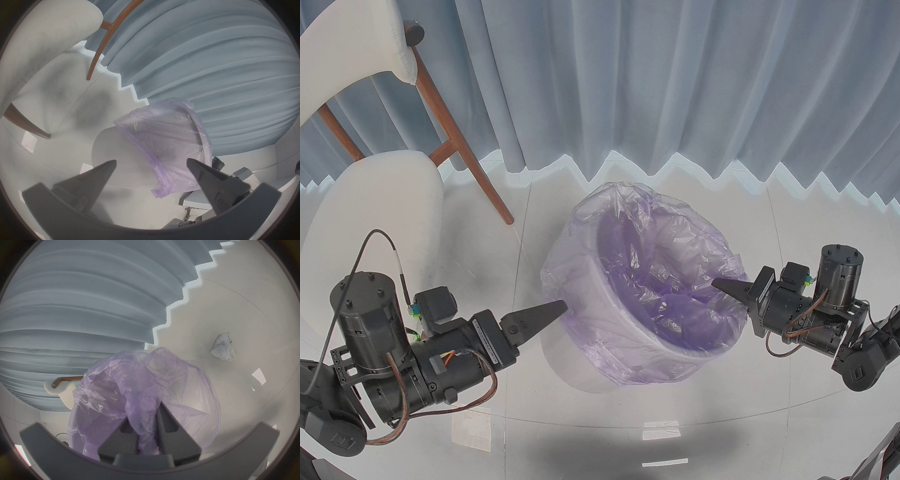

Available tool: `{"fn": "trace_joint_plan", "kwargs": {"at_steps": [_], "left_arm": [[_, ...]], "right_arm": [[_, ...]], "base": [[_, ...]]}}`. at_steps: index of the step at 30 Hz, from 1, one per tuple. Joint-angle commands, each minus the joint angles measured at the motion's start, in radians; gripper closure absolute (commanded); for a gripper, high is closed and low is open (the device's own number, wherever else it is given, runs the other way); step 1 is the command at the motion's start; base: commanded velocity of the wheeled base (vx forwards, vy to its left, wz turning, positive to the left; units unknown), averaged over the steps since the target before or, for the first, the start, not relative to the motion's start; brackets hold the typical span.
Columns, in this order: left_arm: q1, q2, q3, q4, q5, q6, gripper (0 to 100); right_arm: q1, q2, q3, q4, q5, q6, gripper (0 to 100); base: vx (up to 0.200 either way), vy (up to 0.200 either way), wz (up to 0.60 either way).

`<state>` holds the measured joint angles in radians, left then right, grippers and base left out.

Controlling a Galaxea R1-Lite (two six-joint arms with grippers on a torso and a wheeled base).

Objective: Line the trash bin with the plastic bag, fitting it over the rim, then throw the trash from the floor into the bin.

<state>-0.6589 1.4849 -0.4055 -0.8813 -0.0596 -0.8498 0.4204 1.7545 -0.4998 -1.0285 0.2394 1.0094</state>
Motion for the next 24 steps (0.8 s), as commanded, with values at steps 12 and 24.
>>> {"fn": "trace_joint_plan", "kwargs": {"at_steps": [12, 24], "left_arm": [[-0.041, 0.130, -0.075, -0.001, 0.009, -0.011, 0], [-0.045, 0.207, -0.154, -0.002, 0.092, -0.012, 100]], "right_arm": [[0.004, -0.003, 0.006, -0.002, -0.011, 0.000, 100], [0.006, -0.024, 0.012, -0.021, -0.011, 0.020, 100]], "base": [[0.000, 0.000, 0.00], [0.000, 0.000, 0.00]]}}
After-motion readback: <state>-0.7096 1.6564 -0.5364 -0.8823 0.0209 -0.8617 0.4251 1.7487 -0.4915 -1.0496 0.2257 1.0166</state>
